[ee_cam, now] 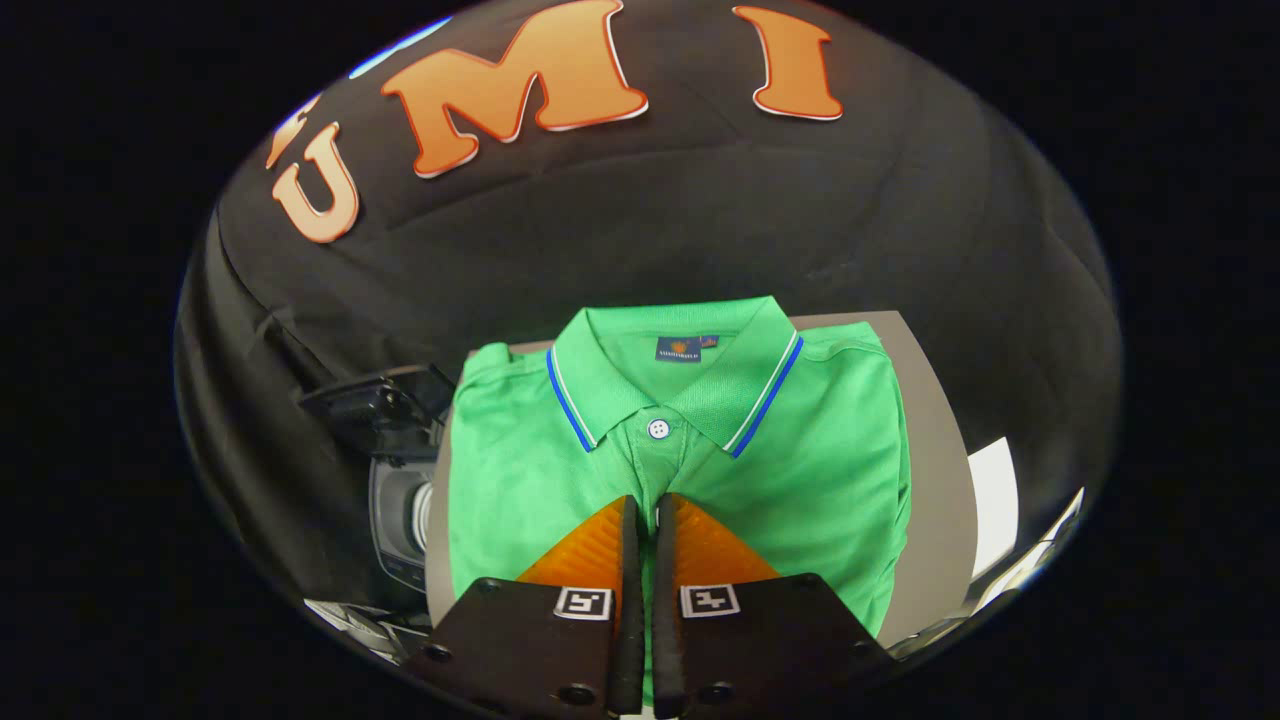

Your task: Put the clothes into the washing machine and then close the washing machine lid.

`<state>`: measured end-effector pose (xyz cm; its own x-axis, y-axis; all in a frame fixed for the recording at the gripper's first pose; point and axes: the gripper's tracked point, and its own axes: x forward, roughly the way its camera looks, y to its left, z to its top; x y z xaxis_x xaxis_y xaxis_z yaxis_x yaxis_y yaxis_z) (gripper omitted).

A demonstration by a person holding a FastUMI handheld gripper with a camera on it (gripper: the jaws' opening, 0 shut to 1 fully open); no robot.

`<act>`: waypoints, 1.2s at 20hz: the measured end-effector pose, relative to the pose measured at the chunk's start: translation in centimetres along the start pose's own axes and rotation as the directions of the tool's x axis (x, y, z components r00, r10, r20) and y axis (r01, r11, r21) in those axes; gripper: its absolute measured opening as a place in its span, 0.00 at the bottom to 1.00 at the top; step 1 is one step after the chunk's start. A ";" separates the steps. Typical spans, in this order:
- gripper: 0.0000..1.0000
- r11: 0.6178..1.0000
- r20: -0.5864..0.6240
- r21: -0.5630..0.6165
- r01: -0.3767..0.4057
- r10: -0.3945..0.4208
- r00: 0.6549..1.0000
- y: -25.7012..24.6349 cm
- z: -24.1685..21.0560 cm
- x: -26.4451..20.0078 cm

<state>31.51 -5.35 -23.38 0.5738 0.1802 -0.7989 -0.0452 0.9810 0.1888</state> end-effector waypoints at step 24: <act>0.11 0.961 0.404 -0.086 -0.262 0.274 0.872 18.3 4.0 -14.7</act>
<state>25.57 9.70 -5.89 0.8189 0.3971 -0.4143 -0.2643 0.9018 0.3421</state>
